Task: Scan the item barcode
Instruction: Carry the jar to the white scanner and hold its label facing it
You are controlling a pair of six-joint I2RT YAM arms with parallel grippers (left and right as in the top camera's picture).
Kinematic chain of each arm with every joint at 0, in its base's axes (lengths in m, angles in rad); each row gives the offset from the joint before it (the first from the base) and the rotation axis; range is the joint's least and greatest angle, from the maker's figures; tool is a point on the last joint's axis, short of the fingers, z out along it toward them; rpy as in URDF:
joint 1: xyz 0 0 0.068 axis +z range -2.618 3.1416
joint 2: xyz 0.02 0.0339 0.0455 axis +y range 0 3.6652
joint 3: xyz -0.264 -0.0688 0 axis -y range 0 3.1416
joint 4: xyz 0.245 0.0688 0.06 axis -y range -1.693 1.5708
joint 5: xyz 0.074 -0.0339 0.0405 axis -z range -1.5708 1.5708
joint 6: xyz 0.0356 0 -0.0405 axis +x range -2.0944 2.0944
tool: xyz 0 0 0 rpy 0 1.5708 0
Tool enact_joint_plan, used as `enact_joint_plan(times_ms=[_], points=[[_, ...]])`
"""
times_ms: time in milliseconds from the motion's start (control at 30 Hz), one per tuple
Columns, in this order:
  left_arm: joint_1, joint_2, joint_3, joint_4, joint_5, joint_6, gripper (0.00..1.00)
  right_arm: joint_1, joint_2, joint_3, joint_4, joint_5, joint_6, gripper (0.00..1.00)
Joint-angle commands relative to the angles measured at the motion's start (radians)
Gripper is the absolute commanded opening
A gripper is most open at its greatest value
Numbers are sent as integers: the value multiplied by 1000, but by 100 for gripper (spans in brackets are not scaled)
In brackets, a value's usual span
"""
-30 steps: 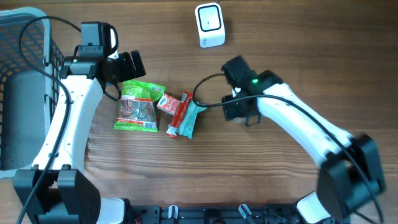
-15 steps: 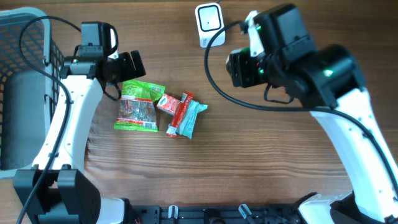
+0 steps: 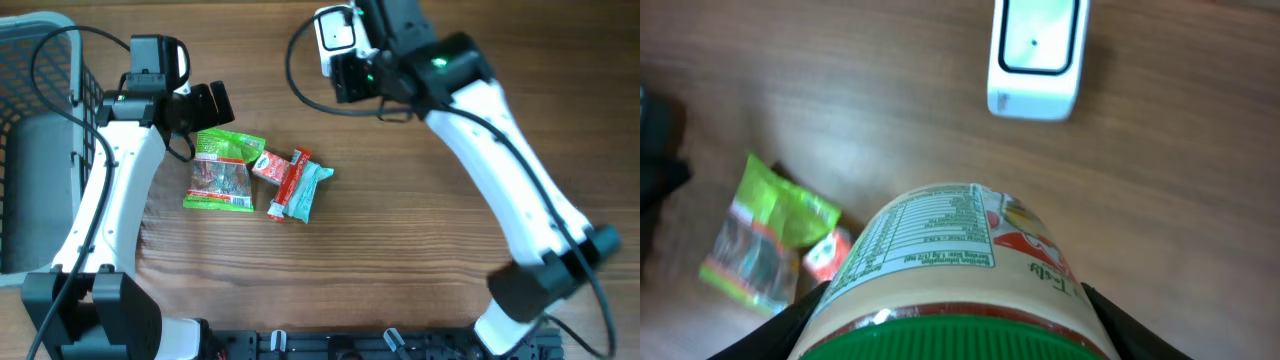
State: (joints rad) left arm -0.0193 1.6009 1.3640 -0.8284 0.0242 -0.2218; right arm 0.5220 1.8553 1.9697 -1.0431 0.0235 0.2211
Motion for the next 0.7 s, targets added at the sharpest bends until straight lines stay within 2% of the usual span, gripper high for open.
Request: enact_joint_plan(times_ms=[0, 200, 400, 433, 667], points=[[3, 7, -6, 2, -6, 13, 100, 0, 99, 11, 115, 28, -12, 34], [3, 7, -6, 2, -6, 13, 100, 0, 224, 11, 364, 153, -23, 33], [3, 7, -6, 2, -6, 13, 100, -3, 329, 11, 620, 194, -139, 29], [3, 7, -6, 2, -6, 13, 100, -10, 362, 11, 703, 223, -143, 29], [3, 7, -6, 2, -6, 13, 100, -64, 439, 11, 908, 227, -115, 27]])
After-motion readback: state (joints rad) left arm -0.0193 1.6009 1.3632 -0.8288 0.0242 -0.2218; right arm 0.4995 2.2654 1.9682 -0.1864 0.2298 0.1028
